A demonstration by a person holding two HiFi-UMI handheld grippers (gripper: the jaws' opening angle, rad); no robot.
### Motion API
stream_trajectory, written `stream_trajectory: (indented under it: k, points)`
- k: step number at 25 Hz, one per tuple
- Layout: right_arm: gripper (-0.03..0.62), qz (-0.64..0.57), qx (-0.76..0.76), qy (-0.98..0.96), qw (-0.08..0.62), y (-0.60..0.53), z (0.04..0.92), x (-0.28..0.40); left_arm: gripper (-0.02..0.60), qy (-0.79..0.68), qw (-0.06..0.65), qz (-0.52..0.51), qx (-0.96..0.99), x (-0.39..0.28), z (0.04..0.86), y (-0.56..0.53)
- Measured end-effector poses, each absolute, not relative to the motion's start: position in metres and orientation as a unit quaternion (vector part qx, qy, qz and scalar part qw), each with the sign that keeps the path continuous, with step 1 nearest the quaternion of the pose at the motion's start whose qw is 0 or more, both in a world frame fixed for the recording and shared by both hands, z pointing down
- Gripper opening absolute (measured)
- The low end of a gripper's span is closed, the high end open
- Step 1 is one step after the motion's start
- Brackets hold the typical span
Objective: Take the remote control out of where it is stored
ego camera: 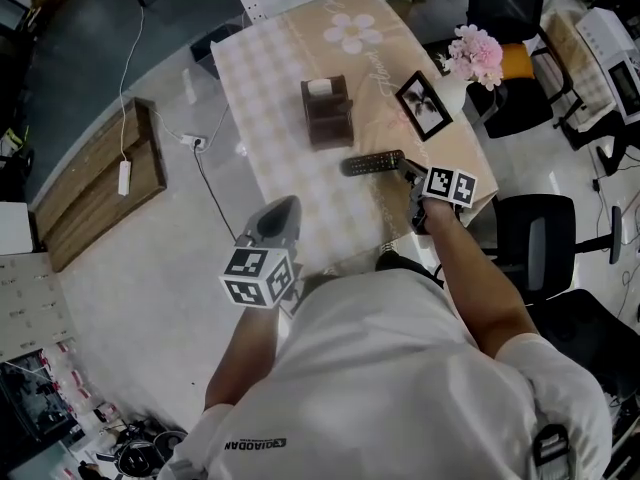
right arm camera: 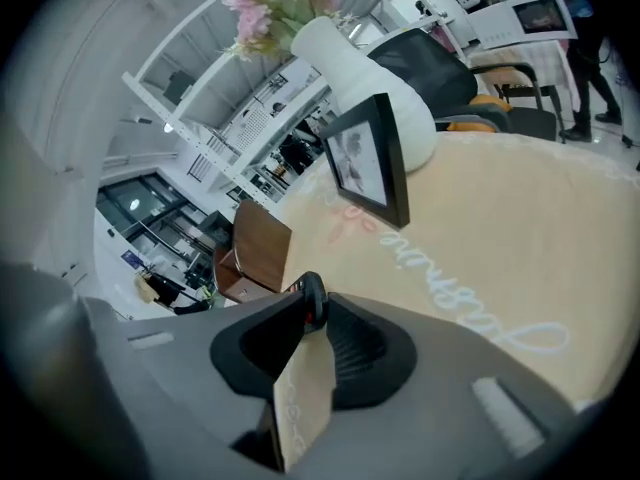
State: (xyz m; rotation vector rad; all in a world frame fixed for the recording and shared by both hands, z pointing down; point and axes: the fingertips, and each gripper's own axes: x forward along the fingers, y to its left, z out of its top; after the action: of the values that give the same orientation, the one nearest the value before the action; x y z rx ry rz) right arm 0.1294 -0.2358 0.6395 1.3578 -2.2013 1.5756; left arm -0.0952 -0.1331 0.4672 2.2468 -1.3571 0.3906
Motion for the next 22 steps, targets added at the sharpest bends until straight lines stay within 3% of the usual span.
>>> stream_trajectory:
  k: [13, 22]
  points:
    - [0.086, 0.444, 0.48, -0.737, 0.173, -0.242, 0.653, 0.138, 0.003, -0.503, 0.246, 0.139, 0.817, -0.104, 0.468, -0.133]
    - [0.044, 0.383, 0.458, -0.787, 0.155, -0.238, 0.595, 0.116, 0.003, -0.503, 0.238, 0.127, 0.821, -0.111, 0.461, -0.136]
